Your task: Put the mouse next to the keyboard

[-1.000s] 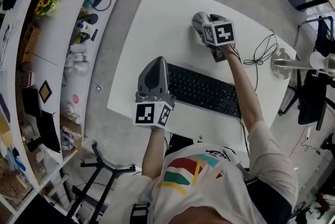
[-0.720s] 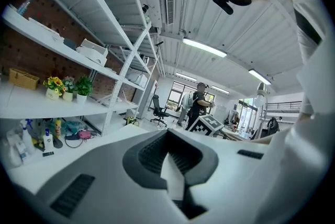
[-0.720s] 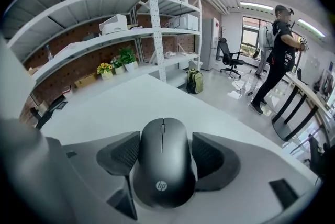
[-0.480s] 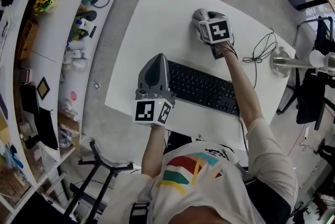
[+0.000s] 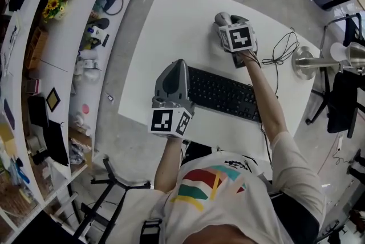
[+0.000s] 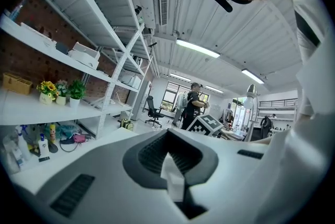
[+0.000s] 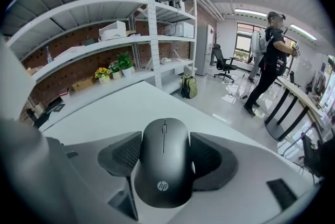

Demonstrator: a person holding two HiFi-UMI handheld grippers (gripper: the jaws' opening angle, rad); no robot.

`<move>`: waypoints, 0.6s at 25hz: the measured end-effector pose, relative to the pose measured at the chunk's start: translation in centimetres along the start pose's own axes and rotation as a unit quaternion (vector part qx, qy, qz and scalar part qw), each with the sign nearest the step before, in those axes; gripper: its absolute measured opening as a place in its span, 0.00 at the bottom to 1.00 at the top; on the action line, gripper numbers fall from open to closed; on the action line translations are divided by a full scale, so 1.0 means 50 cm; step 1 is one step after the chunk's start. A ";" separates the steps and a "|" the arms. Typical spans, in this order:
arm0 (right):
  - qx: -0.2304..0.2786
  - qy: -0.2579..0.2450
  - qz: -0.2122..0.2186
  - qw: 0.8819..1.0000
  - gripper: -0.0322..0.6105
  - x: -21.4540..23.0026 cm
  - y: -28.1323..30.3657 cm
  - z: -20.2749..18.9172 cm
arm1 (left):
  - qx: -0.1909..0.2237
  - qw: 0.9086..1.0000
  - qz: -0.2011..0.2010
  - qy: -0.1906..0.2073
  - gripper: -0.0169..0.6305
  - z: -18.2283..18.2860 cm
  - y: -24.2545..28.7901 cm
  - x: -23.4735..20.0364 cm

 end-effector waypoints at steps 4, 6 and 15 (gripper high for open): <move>0.015 0.035 -0.030 0.999 0.52 0.028 -0.080 -0.029 | -0.005 1.000 -0.028 0.010 0.09 0.003 0.005 0.040; 0.019 0.055 -0.045 0.997 0.52 0.041 -0.126 -0.052 | -0.009 0.999 -0.045 0.016 0.09 0.006 0.009 0.056; 0.059 0.149 -0.104 0.982 0.52 0.118 -0.367 -0.188 | -0.038 0.987 -0.150 0.044 0.09 -0.017 0.041 0.187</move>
Point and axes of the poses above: the fingertips, and each gripper's own axes: y forward along the fingers, x to its right, z out of its top, the point moved 4 cm from there along -y, backward along the fingers, and after that the axes turned 2 degrees about -y, right-handed, at the moved point
